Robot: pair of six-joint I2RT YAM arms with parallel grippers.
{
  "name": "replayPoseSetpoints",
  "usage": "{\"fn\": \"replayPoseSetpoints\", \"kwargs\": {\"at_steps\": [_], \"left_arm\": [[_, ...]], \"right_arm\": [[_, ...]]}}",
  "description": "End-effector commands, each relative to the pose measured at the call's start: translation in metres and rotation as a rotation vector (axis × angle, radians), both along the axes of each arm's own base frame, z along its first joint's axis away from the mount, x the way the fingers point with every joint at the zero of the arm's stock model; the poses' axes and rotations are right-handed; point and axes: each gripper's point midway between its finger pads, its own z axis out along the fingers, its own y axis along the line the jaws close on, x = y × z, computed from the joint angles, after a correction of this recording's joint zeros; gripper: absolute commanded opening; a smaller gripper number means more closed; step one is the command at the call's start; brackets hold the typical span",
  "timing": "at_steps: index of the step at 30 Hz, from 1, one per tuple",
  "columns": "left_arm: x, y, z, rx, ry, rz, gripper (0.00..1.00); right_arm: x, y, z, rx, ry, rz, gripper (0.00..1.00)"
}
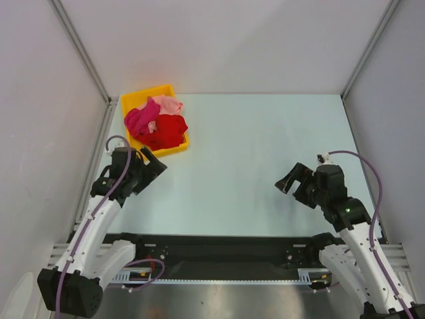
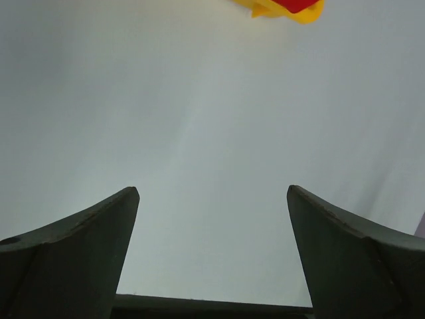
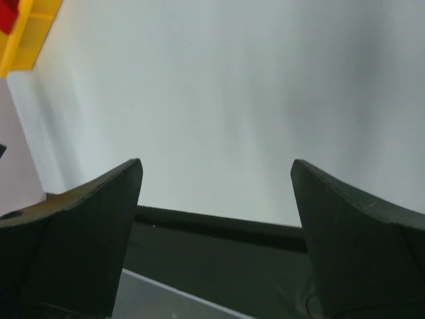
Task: Fold and stack the t-shirts
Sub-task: Grab the tshirt from the pile
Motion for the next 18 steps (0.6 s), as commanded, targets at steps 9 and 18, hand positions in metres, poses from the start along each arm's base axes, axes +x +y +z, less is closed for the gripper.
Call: {"fn": "replayPoseSetpoints", "kwargs": {"at_steps": [9, 18], "left_arm": [[0.067, 0.003, 0.054, -0.007, -0.193, -0.076, 0.97], [0.143, 0.067, 0.066, 0.333, 0.078, 0.061, 0.86]], "right_arm": [[-0.015, -0.021, -0.008, 0.031, 0.157, -0.038, 1.0], [0.011, -0.004, 0.022, 0.013, 0.076, 0.11, 1.0]]}}
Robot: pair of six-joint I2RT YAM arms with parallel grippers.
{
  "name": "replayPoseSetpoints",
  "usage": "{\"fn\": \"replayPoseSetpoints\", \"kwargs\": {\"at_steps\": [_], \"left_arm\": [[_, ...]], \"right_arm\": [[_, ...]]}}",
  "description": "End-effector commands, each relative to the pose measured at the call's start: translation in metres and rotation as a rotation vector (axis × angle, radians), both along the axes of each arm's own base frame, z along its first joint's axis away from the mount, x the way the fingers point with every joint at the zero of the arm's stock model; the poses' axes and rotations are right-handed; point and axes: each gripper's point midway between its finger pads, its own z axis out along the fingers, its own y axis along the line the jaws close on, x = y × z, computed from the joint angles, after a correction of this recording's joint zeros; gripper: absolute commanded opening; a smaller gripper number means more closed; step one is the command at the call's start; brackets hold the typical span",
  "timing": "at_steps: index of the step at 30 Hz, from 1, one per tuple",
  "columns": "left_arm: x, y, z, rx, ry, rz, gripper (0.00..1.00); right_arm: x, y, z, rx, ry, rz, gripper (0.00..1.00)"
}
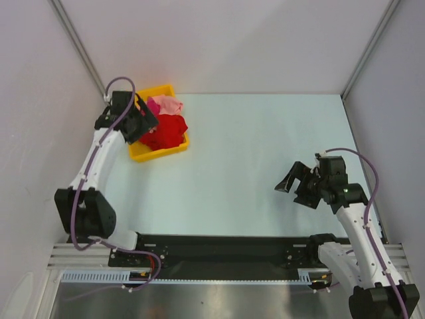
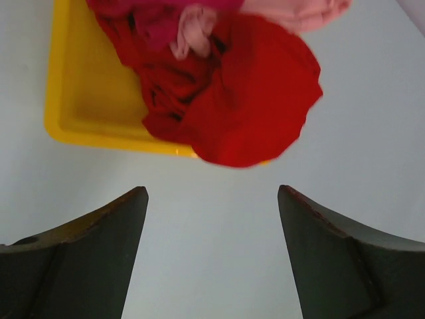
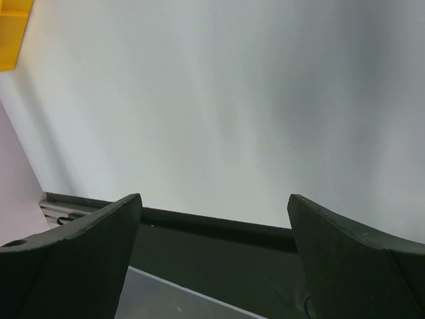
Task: Fold and stack the t-shirts
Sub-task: Grab the tshirt from the pile
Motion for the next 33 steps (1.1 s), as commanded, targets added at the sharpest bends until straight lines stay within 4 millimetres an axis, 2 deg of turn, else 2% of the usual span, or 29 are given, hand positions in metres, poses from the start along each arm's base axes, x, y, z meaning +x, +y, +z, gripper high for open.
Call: {"fn": "replayPoseSetpoints", "kwargs": {"at_steps": [1, 2, 3, 5, 6, 7, 9, 10, 11, 13, 14, 18, 19, 20, 21, 23, 24, 25, 27, 30, 31, 32, 33], "left_arm": [[0.014, 0.042, 0.018, 0.215, 0.054, 0.062, 0.86], [0.025, 0.045, 0.035, 0.227, 0.018, 0.069, 0.85], [0.035, 0.049, 0.027, 0.255, 0.04, 0.055, 0.85], [0.055, 0.049, 0.034, 0.27, 0.012, 0.024, 0.84], [0.062, 0.051, 0.03, 0.271, 0.027, 0.014, 0.83], [0.074, 0.046, 0.007, 0.237, 0.072, -0.025, 0.83], [0.095, 0.044, 0.007, 0.219, 0.04, -0.053, 0.83], [0.106, 0.04, -0.007, 0.209, 0.046, -0.081, 0.85], [0.121, 0.036, -0.001, 0.182, -0.013, -0.123, 0.86], [0.134, 0.043, -0.008, 0.182, -0.022, -0.125, 0.85], [0.145, 0.045, -0.016, 0.19, -0.008, -0.121, 0.85], [0.167, 0.058, -0.041, 0.243, 0.049, -0.111, 0.84], [0.171, 0.058, -0.048, 0.241, 0.061, -0.116, 0.79], [0.178, 0.059, -0.039, 0.244, 0.037, -0.118, 0.75], [0.183, 0.06, -0.042, 0.244, 0.033, -0.118, 0.72], [0.193, 0.06, -0.034, 0.227, -0.019, -0.113, 0.51], [0.196, 0.063, -0.031, 0.217, -0.032, -0.106, 0.36], [0.199, 0.062, -0.025, 0.209, -0.048, -0.1, 0.01], [0.204, 0.061, 0.008, 0.193, -0.111, -0.079, 0.0], [0.198, 0.046, 0.098, 0.17, -0.303, -0.081, 0.0], [0.181, 0.041, 0.154, 0.169, -0.414, -0.078, 0.01], [0.174, 0.03, 0.188, 0.127, -0.502, -0.094, 0.0], [0.153, 0.018, 0.234, 0.095, -0.601, -0.118, 0.0]], "right_arm": [[0.021, 0.004, 0.037, -0.026, -0.142, 0.086, 1.0], [0.023, 0.004, 0.037, -0.031, -0.141, 0.092, 1.0], [0.026, 0.003, 0.042, -0.039, -0.159, 0.093, 1.0], [0.029, 0.002, 0.042, -0.052, -0.162, 0.096, 1.0], [0.031, 0.002, 0.041, -0.056, -0.159, 0.096, 1.0], [0.033, 0.002, 0.042, -0.061, -0.163, 0.1, 1.0], [0.036, 0.0, 0.041, -0.073, -0.157, 0.1, 1.0], [0.039, -0.001, 0.044, -0.079, -0.163, 0.098, 1.0], [0.04, -0.001, 0.045, -0.084, -0.165, 0.101, 1.0], [0.043, -0.002, 0.044, -0.09, -0.154, 0.098, 1.0], [0.044, -0.002, 0.045, -0.089, -0.156, 0.098, 1.0], [0.047, -0.005, 0.038, -0.087, -0.116, 0.084, 1.0], [0.047, -0.005, 0.036, -0.084, -0.103, 0.081, 1.0], [0.048, -0.007, 0.035, -0.084, -0.098, 0.073, 1.0], [0.048, -0.007, 0.035, -0.081, -0.092, 0.07, 1.0], [0.048, -0.007, 0.034, -0.073, -0.086, 0.067, 1.0], [0.048, -0.006, 0.034, -0.066, -0.084, 0.067, 1.0], [0.049, -0.005, 0.034, -0.062, -0.081, 0.069, 0.99], [0.049, -0.004, 0.034, -0.053, -0.073, 0.072, 0.98], [0.049, 0.0, 0.035, -0.031, -0.073, 0.08, 0.98], [0.049, 0.002, 0.035, -0.026, -0.073, 0.082, 0.98], [0.05, 0.003, 0.035, -0.021, -0.071, 0.082, 0.97], [0.049, 0.006, 0.034, -0.015, -0.071, 0.092, 0.97]]}}
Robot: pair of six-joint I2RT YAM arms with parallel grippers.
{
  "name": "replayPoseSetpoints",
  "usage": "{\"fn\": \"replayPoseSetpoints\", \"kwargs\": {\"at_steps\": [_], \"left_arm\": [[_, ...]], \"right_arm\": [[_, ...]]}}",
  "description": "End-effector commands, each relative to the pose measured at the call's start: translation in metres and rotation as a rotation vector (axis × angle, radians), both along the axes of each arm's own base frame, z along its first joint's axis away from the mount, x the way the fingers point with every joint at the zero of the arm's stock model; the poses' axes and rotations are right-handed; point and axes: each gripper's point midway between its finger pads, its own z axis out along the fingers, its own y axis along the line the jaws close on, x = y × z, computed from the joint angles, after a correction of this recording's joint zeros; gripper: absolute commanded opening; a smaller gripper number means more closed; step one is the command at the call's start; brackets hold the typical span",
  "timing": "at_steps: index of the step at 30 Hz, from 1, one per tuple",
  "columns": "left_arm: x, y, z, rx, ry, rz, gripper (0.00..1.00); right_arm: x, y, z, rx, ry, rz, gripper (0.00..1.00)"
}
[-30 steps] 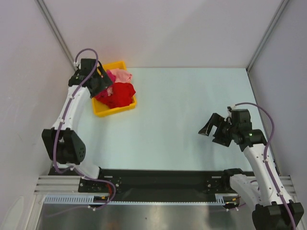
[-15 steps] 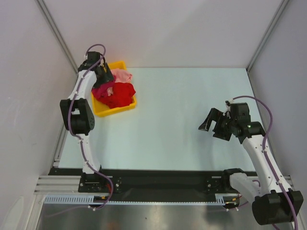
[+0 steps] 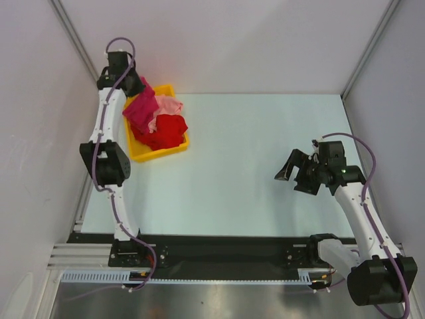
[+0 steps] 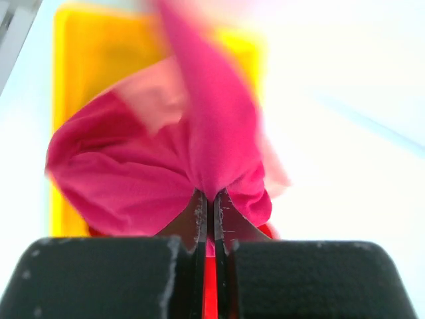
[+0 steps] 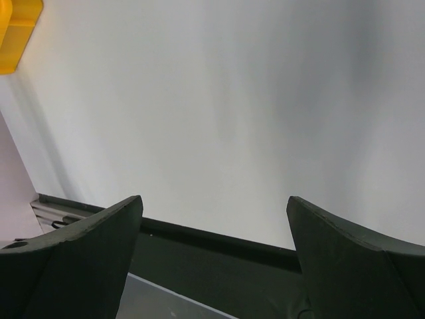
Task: Fold and stack the t-shirts
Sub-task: Grab the tshirt from the pile, then move the tshirt to the center of the board
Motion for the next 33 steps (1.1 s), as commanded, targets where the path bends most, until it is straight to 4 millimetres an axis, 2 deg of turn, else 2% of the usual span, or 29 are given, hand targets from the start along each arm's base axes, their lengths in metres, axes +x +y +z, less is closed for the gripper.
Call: {"fn": "replayPoseSetpoints", "kwargs": {"at_steps": [1, 2, 3, 4, 5, 6, 7, 8, 9, 10, 11, 12, 13, 14, 15, 16, 18, 19, 20, 21, 23, 24, 25, 28, 30, 31, 32, 33], "left_arm": [[-0.054, -0.043, 0.241, -0.134, -0.537, -0.115, 0.0], [-0.069, -0.064, 0.266, -0.197, -0.599, -0.203, 0.0], [-0.084, -0.086, 0.28, -0.218, -0.623, -0.251, 0.0], [-0.094, -0.094, 0.282, -0.226, -0.617, -0.261, 0.0], [-0.126, -0.099, 0.307, -0.213, -0.668, -0.277, 0.0], [-0.143, -0.117, 0.31, -0.221, -0.667, -0.312, 0.0], [-0.154, -0.124, 0.296, -0.225, -0.628, -0.326, 0.0], [-0.185, -0.129, 0.312, -0.236, -0.666, -0.35, 0.0], [-0.203, -0.142, 0.309, -0.257, -0.657, -0.392, 0.0], [-0.207, -0.151, 0.278, -0.273, -0.587, -0.406, 0.01], [-0.239, -0.16, 0.286, -0.314, -0.612, -0.447, 0.03], [-0.252, -0.169, 0.275, -0.341, -0.591, -0.486, 0.22], [-0.254, -0.178, 0.237, -0.352, -0.517, -0.499, 0.55], [-0.272, -0.191, 0.226, -0.36, -0.499, -0.54, 0.94], [-0.285, -0.186, 0.216, -0.35, -0.491, -0.527, 1.0], [-0.292, -0.181, 0.168, -0.331, -0.361, -0.495, 1.0], [-0.305, -0.171, 0.129, -0.308, -0.263, -0.456, 1.0], [-0.319, -0.164, 0.098, -0.29, -0.206, -0.446, 1.0], [-0.325, -0.161, 0.083, -0.284, -0.179, -0.44, 1.0], [-0.338, -0.156, 0.056, -0.268, -0.137, -0.446, 0.98], [-0.35, -0.155, 0.025, -0.261, -0.073, -0.461, 0.95], [-0.353, -0.157, 0.01, -0.263, -0.04, -0.479, 0.91], [-0.361, -0.167, -0.016, -0.293, 0.031, -0.538, 0.9], [-0.365, -0.186, -0.048, -0.333, 0.114, -0.615, 0.79], [-0.361, -0.198, -0.066, -0.329, 0.173, -0.65, 0.78], [-0.355, -0.202, -0.067, -0.319, 0.172, -0.671, 0.77], [-0.354, -0.209, -0.083, -0.316, 0.236, -0.688, 0.74], [-0.351, -0.212, -0.087, -0.309, 0.252, -0.699, 0.71]], "right_arm": [[0.009, 0.011, 0.019, 0.043, -0.056, 0.022, 0.97], [0.01, 0.013, 0.019, 0.049, -0.059, 0.024, 0.97], [0.009, 0.016, 0.019, 0.061, -0.055, 0.033, 0.97], [0.008, 0.019, 0.02, 0.068, -0.057, 0.045, 0.98], [0.009, 0.022, 0.02, 0.078, -0.058, 0.049, 0.98], [0.008, 0.025, 0.021, 0.086, -0.058, 0.059, 0.98], [0.007, 0.026, 0.022, 0.091, -0.056, 0.065, 0.98], [0.005, 0.028, 0.022, 0.094, -0.053, 0.074, 0.99], [0.003, 0.03, 0.022, 0.1, -0.051, 0.08, 0.99], [0.002, 0.031, 0.023, 0.101, -0.053, 0.083, 0.99], [-0.001, 0.033, 0.021, 0.108, -0.05, 0.094, 1.0], [-0.003, 0.035, 0.021, 0.114, -0.047, 0.094, 1.0], [-0.004, 0.036, 0.02, 0.118, -0.046, 0.096, 1.0], [-0.006, 0.039, 0.021, 0.133, -0.047, 0.107, 1.0], [-0.009, 0.042, 0.018, 0.145, -0.033, 0.108, 1.0], [-0.011, 0.043, 0.017, 0.154, -0.024, 0.111, 1.0], [-0.014, 0.048, 0.015, 0.169, -0.007, 0.128, 1.0], [-0.015, 0.05, 0.016, 0.172, -0.004, 0.135, 1.0], [-0.014, 0.052, 0.015, 0.167, -0.008, 0.138, 1.0], [-0.015, 0.057, 0.016, 0.166, -0.016, 0.153, 1.0], [-0.011, 0.062, 0.014, 0.155, -0.023, 0.162, 0.98], [-0.012, 0.068, 0.012, 0.155, -0.018, 0.182, 0.97], [-0.007, 0.072, 0.012, 0.161, -0.027, 0.186, 0.94], [0.003, 0.089, -0.002, 0.163, 0.001, 0.213, 0.81], [0.009, 0.096, -0.013, 0.15, 0.021, 0.225, 0.71], [0.009, 0.101, -0.028, 0.127, 0.062, 0.237, 0.68], [0.01, 0.102, -0.036, 0.099, 0.074, 0.25, 0.62], [0.008, 0.102, -0.045, 0.08, 0.102, 0.261, 0.61]]}}
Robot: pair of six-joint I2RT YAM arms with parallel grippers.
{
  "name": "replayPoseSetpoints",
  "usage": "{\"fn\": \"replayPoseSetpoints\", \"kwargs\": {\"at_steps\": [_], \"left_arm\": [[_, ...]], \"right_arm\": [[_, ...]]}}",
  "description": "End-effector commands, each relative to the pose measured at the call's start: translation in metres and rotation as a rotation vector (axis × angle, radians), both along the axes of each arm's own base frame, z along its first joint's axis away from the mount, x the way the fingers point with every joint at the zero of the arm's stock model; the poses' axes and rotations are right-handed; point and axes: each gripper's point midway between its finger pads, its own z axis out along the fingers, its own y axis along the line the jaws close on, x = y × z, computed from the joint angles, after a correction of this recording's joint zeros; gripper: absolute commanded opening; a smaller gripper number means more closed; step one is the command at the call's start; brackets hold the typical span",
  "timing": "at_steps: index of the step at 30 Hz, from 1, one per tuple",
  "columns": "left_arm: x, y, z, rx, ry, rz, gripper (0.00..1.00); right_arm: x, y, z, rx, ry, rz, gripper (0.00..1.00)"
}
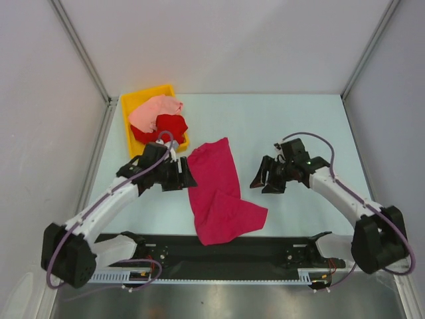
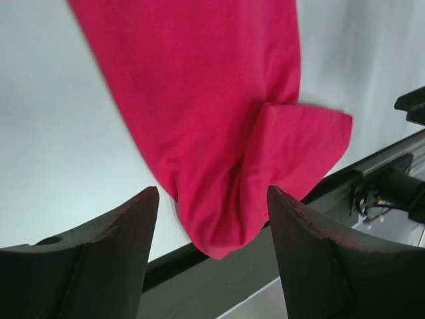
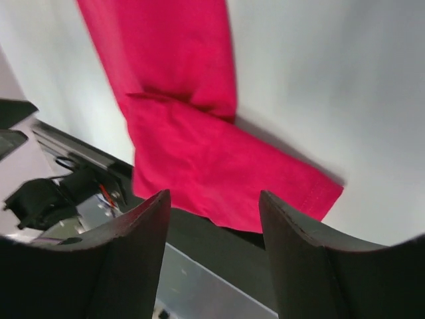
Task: Fold and stack the t-shirts
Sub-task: Move the tshirt to the center of the board, then flatten the tshirt out
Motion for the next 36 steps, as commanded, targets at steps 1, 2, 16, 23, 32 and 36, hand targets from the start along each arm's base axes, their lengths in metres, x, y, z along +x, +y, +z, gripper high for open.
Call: {"fn": "replayPoseSetpoints", "kwargs": {"at_steps": [1, 2, 16, 23, 32, 36], "left_arm": [[0.02, -0.031, 0.006, -0.047, -0.053, -0.129, 0.71], [0.014, -0.045, -0.007, -0.059, 0.003, -0.19, 0.71], [0.013, -0.117, -0.048, -0.024, 0.102, -0.388, 0.6], [0.013, -0.109, -0.034, 0.039, 0.045, -0.356, 0.62], [0.026, -0.037, 0.07, 0.166, -0.294, -0.084, 0.63], [0.02, -0.008, 0.141, 0.063, -0.484, 0.081, 0.71]], "right_arm": [[0.001, 0.008, -0.028, -0.078, 0.046, 0.043, 0.61], [-0.002, 0.006, -0.035, -0.108, 0.066, 0.042, 0.64], [-0.061, -0.026, -0.082, -0.171, 0.182, -0.096, 0.61], [-0.051, -0.013, -0.082, -0.098, 0.134, -0.072, 0.33], [-0.001, -0.003, 0.039, -0.011, -0.246, -0.073, 0.0], [0.026, -0.012, 0.231, 0.199, -0.768, -0.2, 0.0]]}}
